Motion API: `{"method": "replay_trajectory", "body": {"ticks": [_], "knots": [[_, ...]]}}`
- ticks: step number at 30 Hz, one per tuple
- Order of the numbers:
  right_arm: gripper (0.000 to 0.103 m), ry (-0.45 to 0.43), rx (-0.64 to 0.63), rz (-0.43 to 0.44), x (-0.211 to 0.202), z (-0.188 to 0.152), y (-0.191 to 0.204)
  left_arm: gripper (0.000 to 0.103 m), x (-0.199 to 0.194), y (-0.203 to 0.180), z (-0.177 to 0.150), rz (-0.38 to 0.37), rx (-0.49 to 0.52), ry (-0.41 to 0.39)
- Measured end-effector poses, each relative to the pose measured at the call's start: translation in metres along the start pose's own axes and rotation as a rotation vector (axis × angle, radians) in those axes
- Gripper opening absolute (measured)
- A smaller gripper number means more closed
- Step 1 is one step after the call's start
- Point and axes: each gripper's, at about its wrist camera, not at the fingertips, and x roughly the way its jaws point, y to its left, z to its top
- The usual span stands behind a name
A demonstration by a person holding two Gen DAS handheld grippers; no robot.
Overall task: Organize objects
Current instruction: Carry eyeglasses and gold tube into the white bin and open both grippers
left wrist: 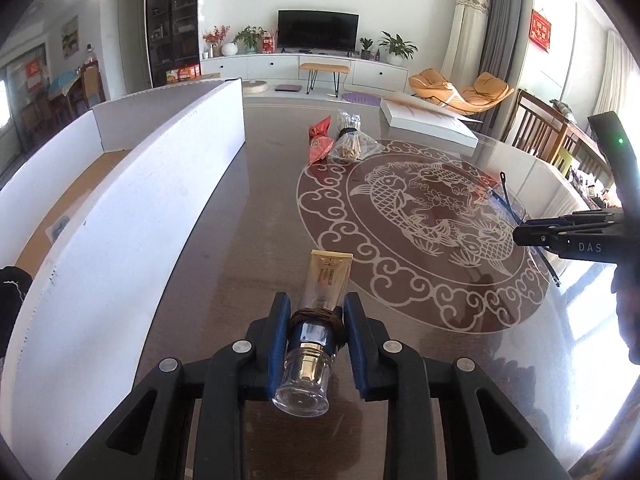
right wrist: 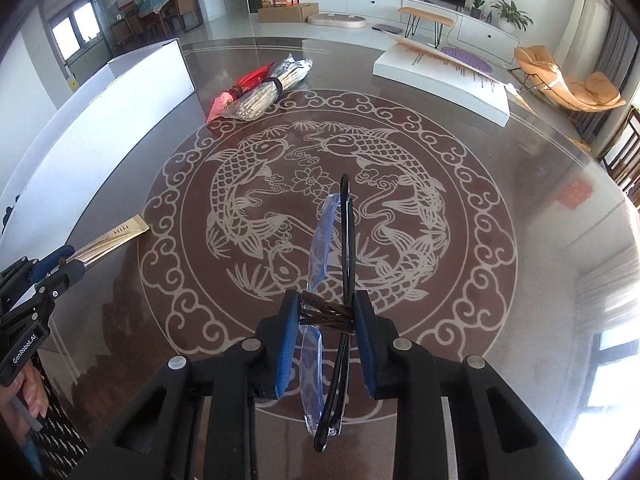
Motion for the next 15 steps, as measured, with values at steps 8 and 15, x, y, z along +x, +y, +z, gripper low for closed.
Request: {"method": "replay_trajectory", "body": {"ticks": [8, 15], "knots": [[0.028, -0.122, -0.067, 0.084, -0.057, 0.04, 0.049, 0.027, -0.078, 0.033, 0.031, 0.007, -0.108, -0.204], [0.028, -0.236, -0.149, 0.193, -0.097, 0.09, 0.121, 0.027, -0.141, 0.114, 0.057, 0.077, -0.28, -0.319]]}}
